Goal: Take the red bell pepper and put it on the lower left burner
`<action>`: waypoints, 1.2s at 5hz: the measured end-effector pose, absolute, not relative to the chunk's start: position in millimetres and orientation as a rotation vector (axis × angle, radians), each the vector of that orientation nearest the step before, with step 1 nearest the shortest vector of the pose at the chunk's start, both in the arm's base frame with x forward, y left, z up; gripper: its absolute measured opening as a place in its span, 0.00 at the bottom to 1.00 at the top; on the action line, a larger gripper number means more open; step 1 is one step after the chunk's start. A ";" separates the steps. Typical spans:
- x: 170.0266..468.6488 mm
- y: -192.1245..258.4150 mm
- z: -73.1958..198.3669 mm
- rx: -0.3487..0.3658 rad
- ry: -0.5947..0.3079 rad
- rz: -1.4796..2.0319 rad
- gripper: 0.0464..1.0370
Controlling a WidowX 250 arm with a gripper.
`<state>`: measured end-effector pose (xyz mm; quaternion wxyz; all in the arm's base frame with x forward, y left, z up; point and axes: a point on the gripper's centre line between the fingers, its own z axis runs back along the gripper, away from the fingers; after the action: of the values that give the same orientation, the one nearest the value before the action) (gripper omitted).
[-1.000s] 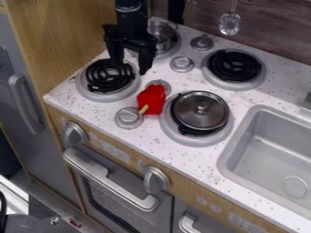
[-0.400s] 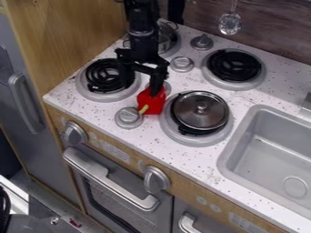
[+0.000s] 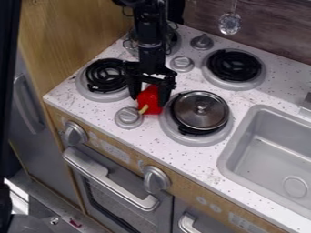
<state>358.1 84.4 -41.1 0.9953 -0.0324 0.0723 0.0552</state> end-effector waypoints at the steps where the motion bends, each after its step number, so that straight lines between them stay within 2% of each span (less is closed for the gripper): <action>1: 357.3 83.8 -43.6 -0.068 0.152 0.117 0.93; 2: 354.6 87.8 -42.7 -0.032 0.150 0.100 0.85; 3: 361.1 105.1 -9.9 0.036 0.084 0.081 0.85; 4: 366.2 138.0 14.4 0.066 0.017 0.130 0.85; 5: 365.9 183.5 17.8 0.058 0.005 0.205 0.85; 6: 362.3 202.0 -8.1 0.031 0.068 0.216 0.85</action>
<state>362.3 202.0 -8.1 0.9935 0.0157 0.0339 0.1076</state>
